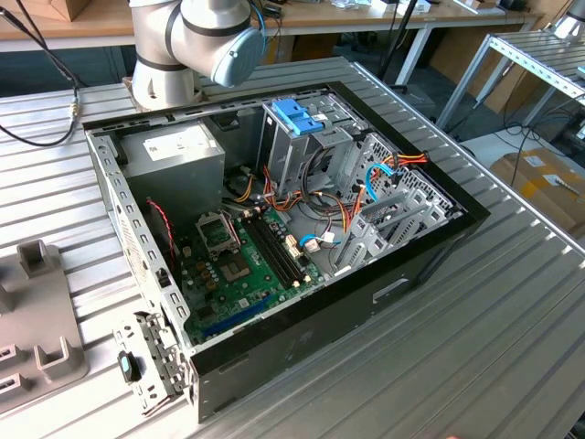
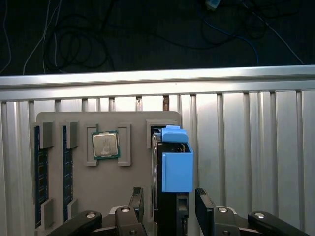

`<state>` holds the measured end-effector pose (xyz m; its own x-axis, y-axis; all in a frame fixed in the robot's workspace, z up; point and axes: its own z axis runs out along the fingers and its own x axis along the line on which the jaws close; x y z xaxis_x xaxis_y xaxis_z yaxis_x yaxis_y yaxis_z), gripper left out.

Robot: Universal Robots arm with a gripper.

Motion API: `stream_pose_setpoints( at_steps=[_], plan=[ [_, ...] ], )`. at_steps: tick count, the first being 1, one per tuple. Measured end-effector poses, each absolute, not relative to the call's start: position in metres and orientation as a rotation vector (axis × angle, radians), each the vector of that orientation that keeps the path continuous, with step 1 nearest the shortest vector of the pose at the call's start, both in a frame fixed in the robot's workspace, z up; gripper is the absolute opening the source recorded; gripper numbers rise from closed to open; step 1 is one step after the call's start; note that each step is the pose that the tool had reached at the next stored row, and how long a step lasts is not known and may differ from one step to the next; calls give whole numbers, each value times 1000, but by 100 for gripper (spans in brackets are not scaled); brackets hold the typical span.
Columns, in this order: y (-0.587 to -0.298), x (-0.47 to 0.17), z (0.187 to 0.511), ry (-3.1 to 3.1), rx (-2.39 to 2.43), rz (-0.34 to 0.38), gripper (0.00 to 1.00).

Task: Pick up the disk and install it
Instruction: 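Pick up the disk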

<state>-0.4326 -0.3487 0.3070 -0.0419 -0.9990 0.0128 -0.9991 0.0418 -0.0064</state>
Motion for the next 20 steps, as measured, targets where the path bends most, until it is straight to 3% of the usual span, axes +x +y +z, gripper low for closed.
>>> stream_pose_setpoints(
  at_steps=[5,7,13,15,20],
  plan=[
    [-349,-433,307,-2264,2171,21,54],
    [-349,-433,307,-2264,2171,21,45],
    [-349,-433,307,-2264,2171,21,44],
    [-349,-433,307,-2264,2171,21,35],
    [-349,-433,307,-2264,2171,21,35]
  ],
)
